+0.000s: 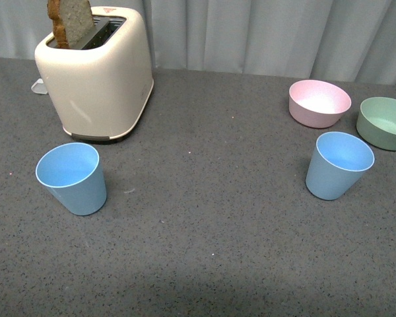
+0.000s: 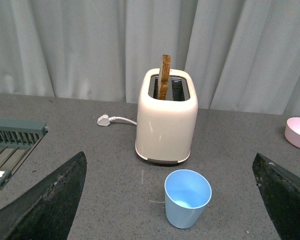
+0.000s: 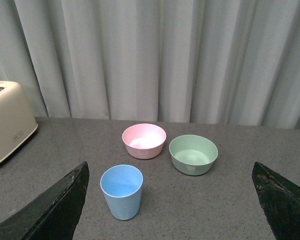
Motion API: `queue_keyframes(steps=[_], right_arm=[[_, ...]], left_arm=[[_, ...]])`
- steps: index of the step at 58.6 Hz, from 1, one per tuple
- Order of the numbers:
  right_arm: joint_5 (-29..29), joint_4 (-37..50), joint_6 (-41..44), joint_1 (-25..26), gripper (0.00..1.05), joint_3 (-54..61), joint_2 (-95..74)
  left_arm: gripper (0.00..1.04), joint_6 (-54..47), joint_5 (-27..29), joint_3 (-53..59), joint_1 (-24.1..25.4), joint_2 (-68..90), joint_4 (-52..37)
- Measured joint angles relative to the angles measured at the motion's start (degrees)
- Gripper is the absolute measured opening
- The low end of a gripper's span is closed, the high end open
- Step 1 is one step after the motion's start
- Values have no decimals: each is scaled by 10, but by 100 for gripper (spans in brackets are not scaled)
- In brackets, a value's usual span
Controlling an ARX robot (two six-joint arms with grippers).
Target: Stack blue cups with both arms
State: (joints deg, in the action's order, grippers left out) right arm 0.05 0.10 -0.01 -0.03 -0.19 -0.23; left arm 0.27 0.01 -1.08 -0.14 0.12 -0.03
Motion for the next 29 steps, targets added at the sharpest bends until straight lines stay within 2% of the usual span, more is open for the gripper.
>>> queue_keyframes(steps=[22, 25, 29], right_arm=[[0, 0, 0, 0, 95, 0, 0], [0, 0, 0, 0, 95, 0, 0], [0, 0, 0, 0, 95, 0, 0]], left_arm=[[98, 0, 4, 0, -1, 1, 1], [98, 31, 103, -17, -31, 30, 57], [98, 62, 178, -25, -44, 81, 82]])
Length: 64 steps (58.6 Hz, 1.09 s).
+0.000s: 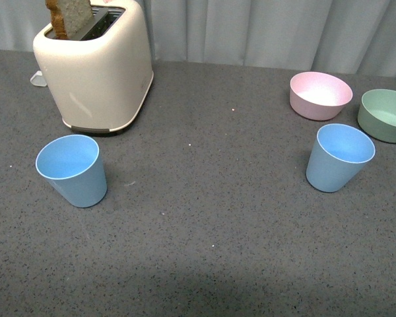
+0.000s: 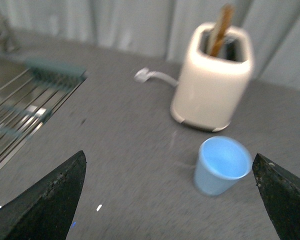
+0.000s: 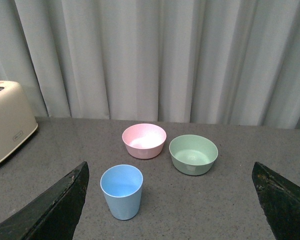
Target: Stack blue cups with both arms
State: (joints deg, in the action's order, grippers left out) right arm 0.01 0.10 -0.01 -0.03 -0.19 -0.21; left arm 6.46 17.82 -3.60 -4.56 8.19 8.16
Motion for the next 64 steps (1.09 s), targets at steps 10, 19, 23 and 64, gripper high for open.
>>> queue_keyframes(steps=[10, 19, 23, 64], right_arm=[[1, 0, 0, 0, 95, 0, 0], [0, 0, 0, 0, 95, 0, 0], [1, 0, 0, 0, 95, 0, 0], [1, 0, 0, 0, 95, 0, 0]], left_arm=[[98, 41, -37, -15, 24, 154, -88], [98, 56, -117, -66, 54, 351, -200], [98, 56, -151, -107, 57, 461, -219], [98, 91, -205, -377, 16, 906, -105]])
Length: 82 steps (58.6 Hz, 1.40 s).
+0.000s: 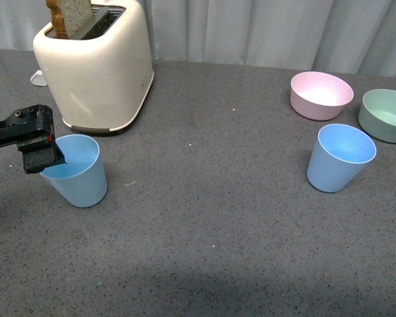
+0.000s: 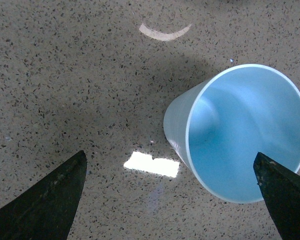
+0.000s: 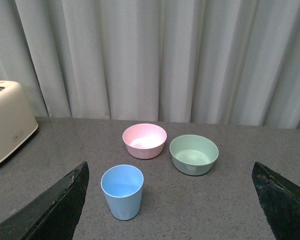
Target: Stack blue cups with both arms
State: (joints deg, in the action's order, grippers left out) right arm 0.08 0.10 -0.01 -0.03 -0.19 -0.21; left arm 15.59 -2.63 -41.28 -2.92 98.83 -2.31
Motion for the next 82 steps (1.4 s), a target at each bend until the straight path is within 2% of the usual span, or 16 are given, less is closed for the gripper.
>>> queue_keyframes(steps=[20, 24, 34, 41, 49, 69, 82], right_arm=[[0, 0, 0, 0, 95, 0, 0], [0, 0, 0, 0, 95, 0, 0], [0, 0, 0, 0, 95, 0, 0], [0, 0, 0, 0, 95, 0, 0], [0, 0, 0, 0, 95, 0, 0], [0, 0, 0, 0, 95, 0, 0], [0, 0, 0, 0, 95, 0, 0]], left_arm=[[98, 33, 7, -67, -1, 72, 27], [88, 41, 7, -74, -1, 78, 32], [49, 54, 13, -86, -5, 83, 42], [32, 62, 9, -86, -9, 83, 44], [3, 74, -2, -86, -17, 80, 57], [4, 78, 23, -117, -75, 66, 78], [4, 94, 38, -190, -168, 107, 100]])
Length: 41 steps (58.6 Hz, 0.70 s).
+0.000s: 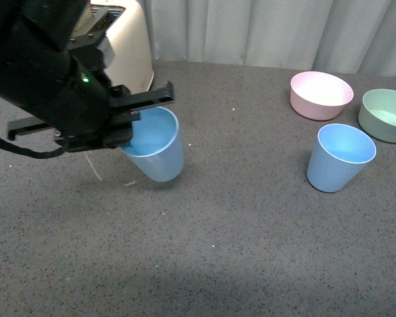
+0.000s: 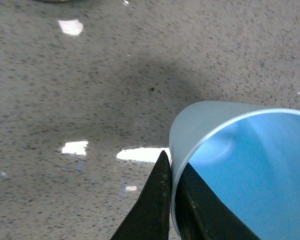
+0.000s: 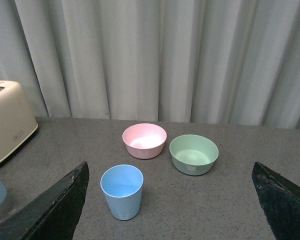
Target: Stack blue cups with both arms
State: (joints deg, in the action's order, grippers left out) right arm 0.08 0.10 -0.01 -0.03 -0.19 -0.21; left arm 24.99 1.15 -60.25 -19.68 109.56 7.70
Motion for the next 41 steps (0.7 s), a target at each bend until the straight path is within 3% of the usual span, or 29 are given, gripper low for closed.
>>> queue_keyframes(steps=[19, 41], right_arm=[[0, 0, 0, 0, 95, 0, 0], [0, 0, 0, 0, 95, 0, 0]], left_arm=[[4, 14, -1, -67, -70, 58, 25], [4, 22, 4, -111, -100, 95, 56]])
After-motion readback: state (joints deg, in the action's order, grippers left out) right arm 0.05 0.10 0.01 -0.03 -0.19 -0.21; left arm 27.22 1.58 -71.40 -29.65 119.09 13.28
